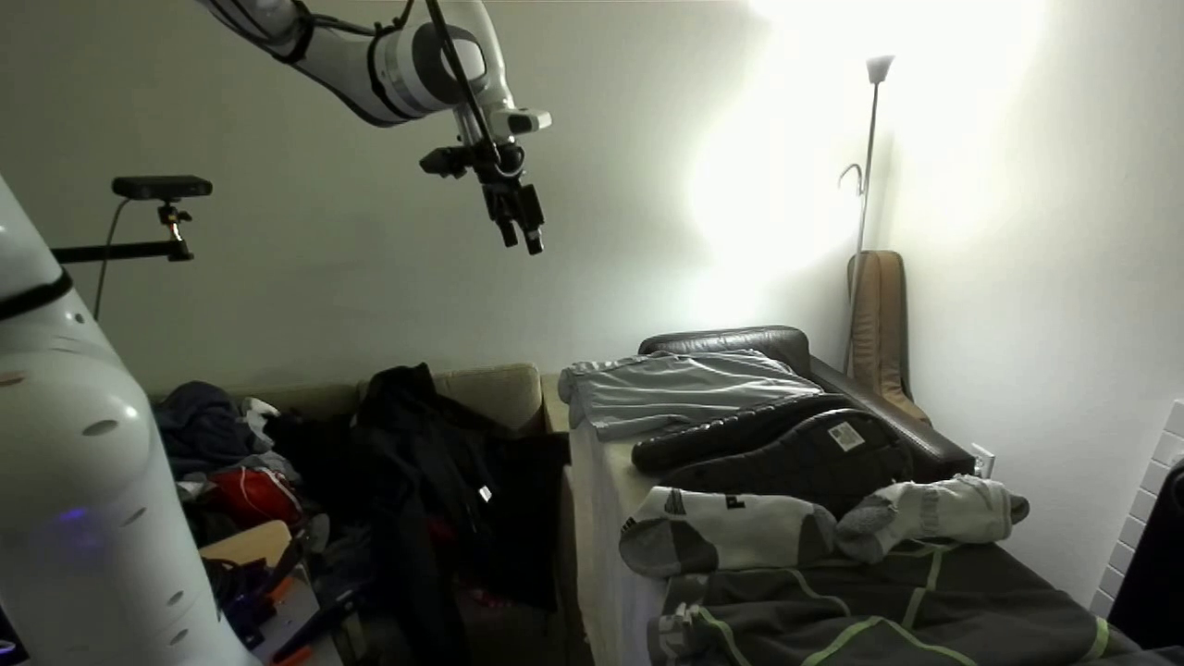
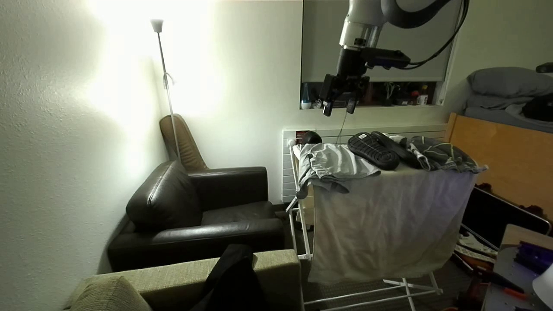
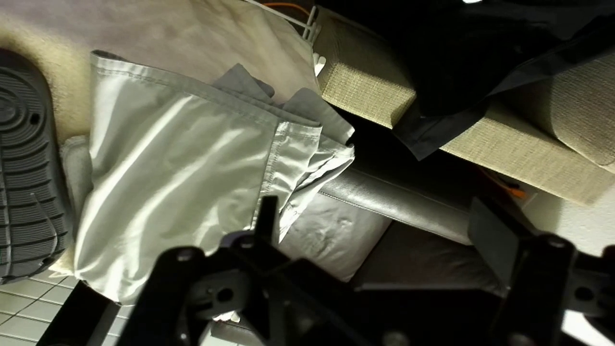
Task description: Put the black shirt on the sofa.
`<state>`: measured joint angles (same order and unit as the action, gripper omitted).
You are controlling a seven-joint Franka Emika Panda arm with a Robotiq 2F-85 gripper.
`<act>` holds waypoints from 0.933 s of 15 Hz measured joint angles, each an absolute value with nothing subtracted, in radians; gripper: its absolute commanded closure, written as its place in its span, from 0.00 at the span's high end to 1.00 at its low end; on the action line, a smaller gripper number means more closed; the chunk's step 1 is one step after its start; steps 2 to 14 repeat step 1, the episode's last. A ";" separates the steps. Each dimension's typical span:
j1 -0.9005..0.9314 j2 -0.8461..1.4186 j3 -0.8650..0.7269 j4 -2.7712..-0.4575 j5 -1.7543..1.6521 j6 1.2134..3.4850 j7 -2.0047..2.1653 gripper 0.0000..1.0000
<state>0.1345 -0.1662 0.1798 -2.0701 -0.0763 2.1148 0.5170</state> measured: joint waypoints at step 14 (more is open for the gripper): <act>0.135 -0.166 0.180 -2.070 -0.076 2.115 0.517 1.00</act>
